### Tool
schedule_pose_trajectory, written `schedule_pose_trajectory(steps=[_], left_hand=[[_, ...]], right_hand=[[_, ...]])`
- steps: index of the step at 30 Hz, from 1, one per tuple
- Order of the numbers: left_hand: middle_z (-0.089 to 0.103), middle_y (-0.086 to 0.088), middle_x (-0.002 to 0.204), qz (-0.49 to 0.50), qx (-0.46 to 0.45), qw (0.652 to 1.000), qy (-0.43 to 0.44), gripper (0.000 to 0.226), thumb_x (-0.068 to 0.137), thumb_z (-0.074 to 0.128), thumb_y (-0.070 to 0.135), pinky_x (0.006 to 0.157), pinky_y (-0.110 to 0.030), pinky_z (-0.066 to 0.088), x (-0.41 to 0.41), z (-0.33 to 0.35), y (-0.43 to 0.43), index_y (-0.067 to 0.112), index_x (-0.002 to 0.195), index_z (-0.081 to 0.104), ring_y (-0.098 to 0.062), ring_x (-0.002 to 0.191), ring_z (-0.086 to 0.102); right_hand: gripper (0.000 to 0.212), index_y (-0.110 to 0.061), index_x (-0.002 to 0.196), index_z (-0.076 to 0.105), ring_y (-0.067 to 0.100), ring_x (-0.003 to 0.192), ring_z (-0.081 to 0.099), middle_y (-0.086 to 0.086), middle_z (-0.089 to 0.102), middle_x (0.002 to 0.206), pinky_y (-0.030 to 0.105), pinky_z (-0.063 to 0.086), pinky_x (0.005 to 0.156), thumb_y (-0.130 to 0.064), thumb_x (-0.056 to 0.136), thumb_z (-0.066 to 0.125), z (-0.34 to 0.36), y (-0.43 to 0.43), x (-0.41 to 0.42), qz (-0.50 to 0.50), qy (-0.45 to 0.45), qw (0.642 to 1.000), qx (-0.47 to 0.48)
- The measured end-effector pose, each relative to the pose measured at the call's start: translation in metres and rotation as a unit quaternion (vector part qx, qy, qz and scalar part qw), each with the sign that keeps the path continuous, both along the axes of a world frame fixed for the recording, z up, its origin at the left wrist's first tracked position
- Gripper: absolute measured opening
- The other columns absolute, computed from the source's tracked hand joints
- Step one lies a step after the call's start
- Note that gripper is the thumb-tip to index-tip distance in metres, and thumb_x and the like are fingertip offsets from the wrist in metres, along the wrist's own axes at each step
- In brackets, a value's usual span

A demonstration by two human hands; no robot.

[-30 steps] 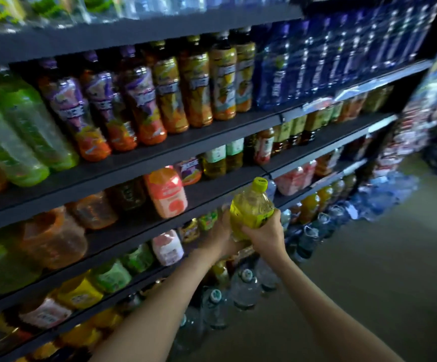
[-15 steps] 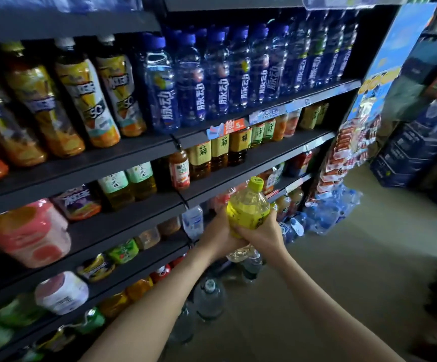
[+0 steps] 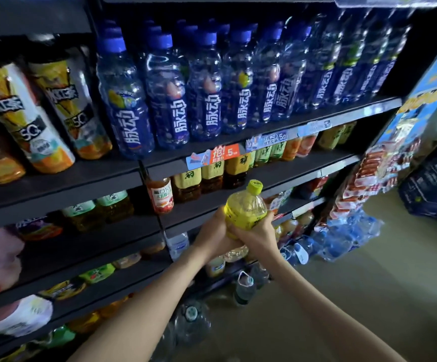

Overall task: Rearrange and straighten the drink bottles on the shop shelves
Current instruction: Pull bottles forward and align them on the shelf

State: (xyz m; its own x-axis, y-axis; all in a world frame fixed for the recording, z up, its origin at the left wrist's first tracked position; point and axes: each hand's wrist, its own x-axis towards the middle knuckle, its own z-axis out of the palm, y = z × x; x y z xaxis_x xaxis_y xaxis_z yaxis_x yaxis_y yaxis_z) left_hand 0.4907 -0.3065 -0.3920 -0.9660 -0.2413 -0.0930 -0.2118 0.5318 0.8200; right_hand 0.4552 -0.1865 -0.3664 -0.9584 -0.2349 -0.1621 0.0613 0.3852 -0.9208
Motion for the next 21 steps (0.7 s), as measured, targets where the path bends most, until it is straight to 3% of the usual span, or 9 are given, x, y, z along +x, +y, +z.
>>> schedule_pose_trajectory(steps=[2, 3, 8, 11, 13, 16, 18, 21], left_hand=[[0.062, 0.003, 0.115, 0.008, 0.002, 0.999, -0.031, 0.067, 0.067, 0.080, 0.030, 0.087, -0.029, 0.052, -0.017, -0.003, 0.001, 0.026, 0.126, 0.048, -0.017, 0.105, 0.061], [0.060, 0.004, 0.122, 0.007, -0.008, 0.999, -0.036, 0.073, 0.068, 0.080, 0.029, 0.092, -0.033, 0.050, -0.024, -0.001, 0.002, 0.026, 0.132, 0.044, -0.017, 0.111, 0.059], [0.047, 0.012, 0.124, -0.005, -0.046, 0.999, -0.013, 0.080, 0.073, 0.076, 0.033, 0.094, -0.025, 0.042, -0.066, 0.007, 0.029, 0.023, 0.140, 0.031, -0.010, 0.112, 0.051], [0.053, 0.000, 0.122, -0.005, -0.072, 0.997, -0.031, 0.076, 0.074, 0.072, 0.041, 0.091, -0.038, 0.049, -0.096, -0.001, 0.046, 0.022, 0.137, 0.034, -0.022, 0.109, 0.056], [0.048, -0.010, 0.136, -0.004, -0.114, 0.993, -0.041, 0.080, 0.081, 0.072, 0.031, 0.091, -0.033, 0.046, -0.110, -0.011, 0.052, 0.014, 0.145, 0.028, -0.028, 0.118, 0.053], [0.037, -0.010, 0.147, 0.009, -0.105, 0.992, -0.065, 0.081, 0.085, 0.068, 0.021, 0.095, -0.032, 0.040, -0.124, -0.027, 0.068, 0.015, 0.150, 0.019, -0.029, 0.129, 0.044], [0.038, -0.007, 0.146, 0.026, -0.078, 0.994, -0.077, 0.080, 0.082, 0.072, 0.028, 0.100, -0.034, 0.039, -0.132, -0.033, 0.086, 0.018, 0.146, 0.027, -0.027, 0.131, 0.041], [0.051, 0.000, 0.134, 0.063, -0.047, 0.994, -0.073, 0.078, 0.073, 0.077, 0.041, 0.093, -0.028, 0.043, -0.148, -0.043, 0.116, 0.022, 0.137, 0.037, -0.019, 0.121, 0.051]], right_hand=[[0.077, -0.010, 0.117, 0.033, 0.015, 0.086, 0.056, 0.004, 0.056, 0.105, 0.006, 0.042, 0.051, -0.027, 0.064, 0.087, -0.004, 0.003, -0.014, -0.007, 0.004, 1.000, -0.005], [0.076, -0.012, 0.115, 0.033, 0.014, 0.087, 0.057, 0.004, 0.056, 0.106, 0.009, 0.042, 0.054, -0.029, 0.063, 0.087, -0.006, 0.005, -0.021, -0.014, 0.004, 1.000, -0.009], [0.072, -0.017, 0.112, 0.033, 0.016, 0.090, 0.058, 0.002, 0.057, 0.105, 0.025, 0.048, 0.069, -0.030, 0.064, 0.085, -0.007, 0.029, -0.071, -0.034, 0.019, 0.999, -0.015], [0.071, -0.016, 0.111, 0.033, 0.016, 0.089, 0.057, 0.003, 0.057, 0.104, 0.027, 0.045, 0.070, -0.030, 0.065, 0.085, -0.009, 0.050, -0.105, -0.029, 0.028, 0.999, 0.003], [0.074, -0.017, 0.111, 0.033, 0.017, 0.090, 0.058, 0.002, 0.058, 0.105, 0.030, 0.046, 0.072, -0.033, 0.063, 0.086, -0.016, 0.065, -0.127, -0.021, 0.026, 0.999, 0.009], [0.076, -0.016, 0.112, 0.033, 0.018, 0.092, 0.059, 0.003, 0.057, 0.106, 0.032, 0.048, 0.073, -0.037, 0.062, 0.085, -0.030, 0.087, -0.158, 0.010, 0.010, 1.000, 0.012], [0.076, -0.017, 0.111, 0.032, 0.020, 0.093, 0.059, 0.004, 0.058, 0.106, 0.036, 0.051, 0.074, -0.038, 0.061, 0.085, -0.038, 0.100, -0.177, 0.040, -0.005, 0.999, 0.023], [0.076, -0.017, 0.108, 0.033, 0.021, 0.091, 0.061, 0.004, 0.059, 0.103, 0.045, 0.054, 0.078, -0.041, 0.058, 0.085, -0.050, 0.116, -0.198, 0.085, -0.012, 0.995, 0.043]])
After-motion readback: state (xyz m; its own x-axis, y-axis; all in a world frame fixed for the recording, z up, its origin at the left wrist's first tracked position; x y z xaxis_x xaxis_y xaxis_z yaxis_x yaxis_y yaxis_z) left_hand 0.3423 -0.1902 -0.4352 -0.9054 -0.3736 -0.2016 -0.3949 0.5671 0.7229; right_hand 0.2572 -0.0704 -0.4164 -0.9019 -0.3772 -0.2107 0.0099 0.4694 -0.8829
